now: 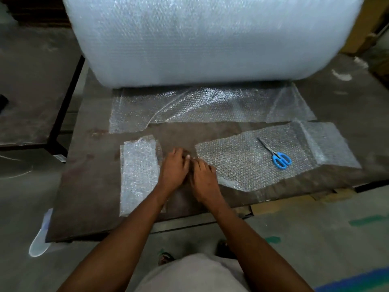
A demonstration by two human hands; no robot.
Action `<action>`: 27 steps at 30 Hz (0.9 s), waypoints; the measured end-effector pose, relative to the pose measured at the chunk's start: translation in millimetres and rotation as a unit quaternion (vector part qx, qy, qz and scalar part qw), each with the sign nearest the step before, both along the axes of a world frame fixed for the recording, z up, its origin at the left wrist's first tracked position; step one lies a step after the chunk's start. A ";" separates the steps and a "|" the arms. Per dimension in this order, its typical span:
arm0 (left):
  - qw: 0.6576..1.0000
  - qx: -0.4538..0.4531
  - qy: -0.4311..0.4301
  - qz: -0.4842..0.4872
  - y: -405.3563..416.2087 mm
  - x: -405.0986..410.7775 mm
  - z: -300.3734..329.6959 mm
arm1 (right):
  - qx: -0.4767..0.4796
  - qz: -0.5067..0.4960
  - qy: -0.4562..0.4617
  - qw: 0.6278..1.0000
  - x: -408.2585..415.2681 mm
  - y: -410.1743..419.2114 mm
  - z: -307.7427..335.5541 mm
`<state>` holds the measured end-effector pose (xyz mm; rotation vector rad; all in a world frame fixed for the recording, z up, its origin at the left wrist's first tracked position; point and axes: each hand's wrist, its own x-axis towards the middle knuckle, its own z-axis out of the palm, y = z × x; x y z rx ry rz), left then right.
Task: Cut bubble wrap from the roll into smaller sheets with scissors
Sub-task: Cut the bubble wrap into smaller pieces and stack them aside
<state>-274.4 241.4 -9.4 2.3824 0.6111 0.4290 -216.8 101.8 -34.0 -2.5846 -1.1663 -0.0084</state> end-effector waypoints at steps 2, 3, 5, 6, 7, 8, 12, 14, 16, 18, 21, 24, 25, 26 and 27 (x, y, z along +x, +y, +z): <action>0.992 -0.121 -0.022 -0.004 -33.9 23.5 -2.9 | -0.014 -0.040 -0.038 0.998 20.3 -26.7 0.0; 0.988 -0.154 -0.023 -0.009 -50.7 33.7 -3.8 | -0.012 -0.059 -0.052 0.997 28.8 -42.1 -0.3; 0.988 -0.151 -0.004 -0.037 -81.0 52.5 -9.9 | -0.007 -0.095 -0.063 0.993 45.6 -74.3 -0.8; 0.990 -0.128 0.013 -0.062 -92.9 58.8 -15.2 | -0.005 -0.110 -0.062 0.992 52.4 -88.2 -0.4; 0.991 -0.092 0.034 -0.090 -104.9 65.4 -20.9 | -0.002 -0.125 -0.063 0.990 61.3 -104.4 -1.1; 0.991 -0.044 0.057 -0.117 -114.3 69.2 -24.6 | 0.002 -0.139 -0.064 0.988 70.5 -119.5 -1.9; 0.965 0.118 0.152 -0.178 -127.5 69.9 -33.9 | 0.010 -0.174 -0.046 0.984 115.8 -175.8 -1.7; 0.961 0.133 0.137 -0.199 -123.4 63.7 -31.8 | 0.007 -0.194 -0.034 0.980 140.1 -199.4 -4.1; 0.962 0.117 0.119 -0.218 -115.3 56.3 -27.8 | -0.012 -0.204 -0.020 0.979 158.5 -215.8 -8.2; 0.962 0.100 0.112 -0.229 -111.2 52.4 -26.6 | -0.034 -0.190 -0.010 0.981 172.3 -226.6 -12.2; 0.967 0.071 0.118 -0.213 -106.3 49.4 -22.3 | -0.042 -0.148 -0.021 0.988 183.6 -231.2 -11.9; 0.978 0.034 0.123 -0.164 -110.3 47.1 -20.0 | -0.033 -0.126 -0.046 0.990 192.1 -233.5 -5.6; 0.982 0.026 0.125 -0.138 -113.4 44.8 -17.7 | -0.031 -0.132 -0.053 0.989 194.5 -234.9 -4.1; 0.985 0.021 0.128 -0.111 -114.9 41.5 -16.6 | -0.024 -0.145 -0.056 0.988 196.6 -235.8 -3.3; 0.987 0.020 0.132 -0.087 -118.1 36.7 -14.1 | -0.018 -0.156 -0.049 0.986 199.0 -237.8 -4.2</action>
